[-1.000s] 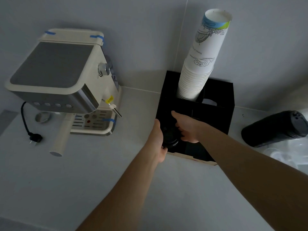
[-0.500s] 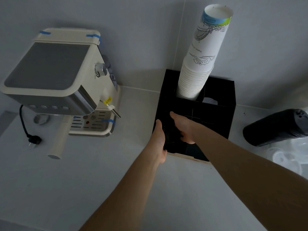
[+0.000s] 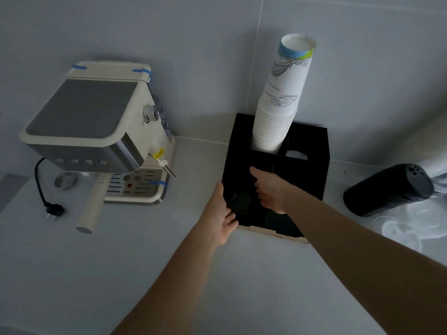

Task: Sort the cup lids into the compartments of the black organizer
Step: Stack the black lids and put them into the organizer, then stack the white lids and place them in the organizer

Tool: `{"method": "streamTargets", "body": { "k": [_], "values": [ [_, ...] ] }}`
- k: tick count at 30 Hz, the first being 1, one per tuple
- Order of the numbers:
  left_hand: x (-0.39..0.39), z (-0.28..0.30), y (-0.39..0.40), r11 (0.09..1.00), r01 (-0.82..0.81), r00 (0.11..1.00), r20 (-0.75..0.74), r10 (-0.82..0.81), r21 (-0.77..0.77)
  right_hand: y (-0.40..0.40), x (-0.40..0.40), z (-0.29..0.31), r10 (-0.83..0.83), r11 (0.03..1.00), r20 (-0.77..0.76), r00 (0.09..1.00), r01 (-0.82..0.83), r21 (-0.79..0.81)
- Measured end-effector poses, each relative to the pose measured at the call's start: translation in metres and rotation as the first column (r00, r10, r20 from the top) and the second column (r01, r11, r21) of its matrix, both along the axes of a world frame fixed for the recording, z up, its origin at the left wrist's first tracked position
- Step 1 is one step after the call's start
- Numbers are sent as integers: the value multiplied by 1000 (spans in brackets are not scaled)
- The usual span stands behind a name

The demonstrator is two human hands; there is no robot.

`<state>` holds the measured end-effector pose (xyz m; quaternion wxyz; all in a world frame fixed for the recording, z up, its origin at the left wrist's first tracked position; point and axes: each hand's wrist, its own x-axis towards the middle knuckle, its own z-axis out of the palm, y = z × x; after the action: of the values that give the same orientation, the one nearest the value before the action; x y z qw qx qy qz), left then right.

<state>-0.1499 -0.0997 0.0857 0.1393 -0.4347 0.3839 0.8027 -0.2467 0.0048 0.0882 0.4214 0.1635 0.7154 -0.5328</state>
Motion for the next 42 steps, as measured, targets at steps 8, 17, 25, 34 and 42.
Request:
{"method": "streamTargets", "body": {
  "k": [8, 17, 25, 34, 42],
  "values": [
    [37, 11, -9, 999, -32, 984, -176, 24, -42, 41, 29, 33, -86, 985, -58, 995, 76, -152],
    [82, 43, 4, 997, -78, 960, -271, 75, -2, 114, 89, 68, -297, 886, -106, 949, 232, -400],
    [96, 51, 31, 999, -32, 949, -314, 24, -22, 195, 119, 69, -520, 801, -169, 837, 410, -435],
    [71, 47, 101, 990, 123, 945, -298, -138, -69, 283, 142, 58, -639, 732, -160, 752, 531, -426],
    [48, 35, 156, 962, 226, 931, -255, -260, -154, 358, 141, 33, -718, 669, -128, 684, 627, -400]
  ]
}}
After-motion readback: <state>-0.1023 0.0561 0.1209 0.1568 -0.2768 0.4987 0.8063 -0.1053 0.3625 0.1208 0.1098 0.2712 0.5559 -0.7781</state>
